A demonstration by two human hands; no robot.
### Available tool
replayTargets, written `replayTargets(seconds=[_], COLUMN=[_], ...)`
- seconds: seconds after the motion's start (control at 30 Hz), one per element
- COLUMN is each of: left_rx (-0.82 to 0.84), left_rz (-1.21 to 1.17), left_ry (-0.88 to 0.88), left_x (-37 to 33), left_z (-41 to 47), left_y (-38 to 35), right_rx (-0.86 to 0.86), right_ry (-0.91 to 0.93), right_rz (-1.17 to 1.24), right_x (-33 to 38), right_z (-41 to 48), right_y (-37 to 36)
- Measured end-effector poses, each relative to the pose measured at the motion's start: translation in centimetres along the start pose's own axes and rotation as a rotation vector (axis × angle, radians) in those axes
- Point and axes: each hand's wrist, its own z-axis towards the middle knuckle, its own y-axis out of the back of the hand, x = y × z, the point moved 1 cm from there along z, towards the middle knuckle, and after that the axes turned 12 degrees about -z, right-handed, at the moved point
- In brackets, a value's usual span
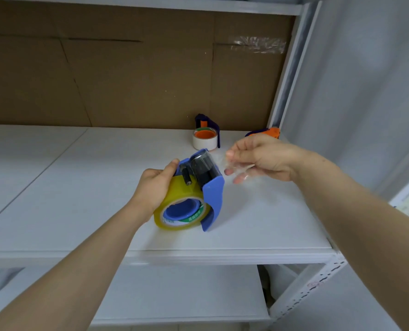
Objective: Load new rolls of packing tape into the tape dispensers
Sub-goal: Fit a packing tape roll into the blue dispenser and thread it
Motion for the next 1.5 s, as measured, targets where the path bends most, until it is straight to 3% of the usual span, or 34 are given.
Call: replayTargets(seconds=[0.17,0.33,0.6,0.7,0.93,1.07,1.13,1.3,1.4,1.5], left_rx=[0.031,0.077,0.078,0.054,0.031,-0.142,-0.155,-0.139,-0.138,-0.141], left_rz=[0.044,0.127,0.167,0.132,0.053,-0.111,-0.074,-0.112,-0.152,-0.202], left_ry=[-0.029,-0.077,-0.064,-0.062,-0.03,0.022,0.011,0.039,0.052,0.047], left_x=[-0.2,-0.7,-0.6,-0.4,-0.3,0.4,0.6,0.5,0.5,0.2], left_z=[0.3,0.4,0.0,0.1,0.3,1.0,1.4,1.2,1.3,1.0], left_y=[-0.1,-0.7,-1.5,-1.8,-2.6,0.0,0.9,-0.1,-0.9,-1.8], right_rx=[-0.153,-0.265,-0.183,-0.109,0.049,-0.021,-0.035,0.021,0.043,0.025], right_ry=[0.001,0.001,-0.133,-0.198,-0.274,-0.34,-0.285,-0.17,-0.246,-0.33], right_rz=[0.014,-0.181,-0.167,0.056,1.133,1.326,1.219,0.591,0.326,0.237], right_x=[1.0,2.3,0.4,-1.4,-6.4,-9.9,-10.2,-7.5,-8.2,-9.6], right_z=[-1.1,-1.6,-1.1,-0.6,-0.1,-0.5,-0.9,-2.1,-3.4,-5.3], right_y=[0.9,2.0,2.7,2.1,-3.8,-7.3,-7.2,-3.2,-2.3,-2.7])
